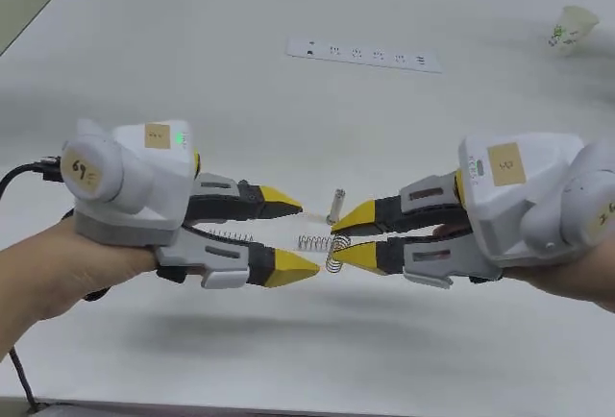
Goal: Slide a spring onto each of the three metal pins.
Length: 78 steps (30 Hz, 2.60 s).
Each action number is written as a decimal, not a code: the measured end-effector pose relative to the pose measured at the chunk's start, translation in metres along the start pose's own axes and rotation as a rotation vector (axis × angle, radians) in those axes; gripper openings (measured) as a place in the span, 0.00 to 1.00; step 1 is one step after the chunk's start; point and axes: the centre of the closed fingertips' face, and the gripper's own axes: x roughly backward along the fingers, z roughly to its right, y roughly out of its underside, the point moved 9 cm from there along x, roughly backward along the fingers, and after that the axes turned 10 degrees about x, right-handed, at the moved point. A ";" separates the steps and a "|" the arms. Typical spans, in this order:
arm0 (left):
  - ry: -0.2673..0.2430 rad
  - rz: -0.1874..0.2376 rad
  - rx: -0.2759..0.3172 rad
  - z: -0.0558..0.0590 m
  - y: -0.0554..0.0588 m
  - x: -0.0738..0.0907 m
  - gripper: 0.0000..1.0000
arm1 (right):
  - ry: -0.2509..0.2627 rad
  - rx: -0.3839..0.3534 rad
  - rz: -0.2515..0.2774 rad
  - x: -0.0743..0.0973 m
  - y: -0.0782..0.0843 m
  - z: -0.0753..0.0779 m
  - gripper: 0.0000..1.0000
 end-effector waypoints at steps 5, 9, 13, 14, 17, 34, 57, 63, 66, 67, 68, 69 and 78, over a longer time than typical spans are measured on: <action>-0.031 0.004 0.010 -0.003 0.003 0.009 0.41 | 0.016 -0.008 0.006 0.000 0.000 0.000 0.07; -0.057 0.010 0.019 -0.007 0.003 0.017 0.48 | 0.027 -0.012 0.005 0.001 0.000 0.002 0.07; -0.099 0.023 0.034 -0.013 0.007 0.027 0.55 | 0.027 -0.008 -0.001 0.002 0.001 0.002 0.07; -0.104 0.018 0.041 -0.014 0.008 0.029 0.55 | 0.027 -0.006 -0.004 0.002 0.001 0.002 0.07; -0.134 0.024 0.047 -0.018 0.010 0.036 0.57 | 0.029 -0.009 -0.002 0.002 0.002 0.002 0.07; -0.225 0.057 0.100 -0.032 0.022 0.056 0.84 | 0.050 -0.021 -0.003 0.006 0.005 0.006 0.07; -0.267 0.065 0.128 -0.036 0.027 0.062 0.98 | 0.094 -0.061 -0.058 0.021 0.025 0.010 0.07; -0.269 0.065 0.129 -0.036 0.027 0.062 0.98 | 0.118 -0.079 -0.082 0.028 0.036 0.014 0.07; -0.282 0.067 0.123 -0.037 0.026 0.063 0.98 | 0.140 -0.092 -0.090 0.034 0.041 0.017 0.07; -0.282 0.069 0.123 -0.037 0.026 0.063 0.98 | 0.148 -0.095 -0.094 0.035 0.042 0.018 0.07; -0.282 0.072 0.126 -0.037 0.026 0.063 0.98 | 0.152 -0.099 -0.096 0.037 0.043 0.019 0.07; -0.283 0.073 0.128 -0.037 0.026 0.063 0.98 | 0.163 -0.100 -0.101 0.039 0.045 0.021 0.07; -0.281 0.074 0.130 -0.037 0.025 0.062 0.98 | 0.227 -0.122 -0.128 0.055 0.056 0.036 0.07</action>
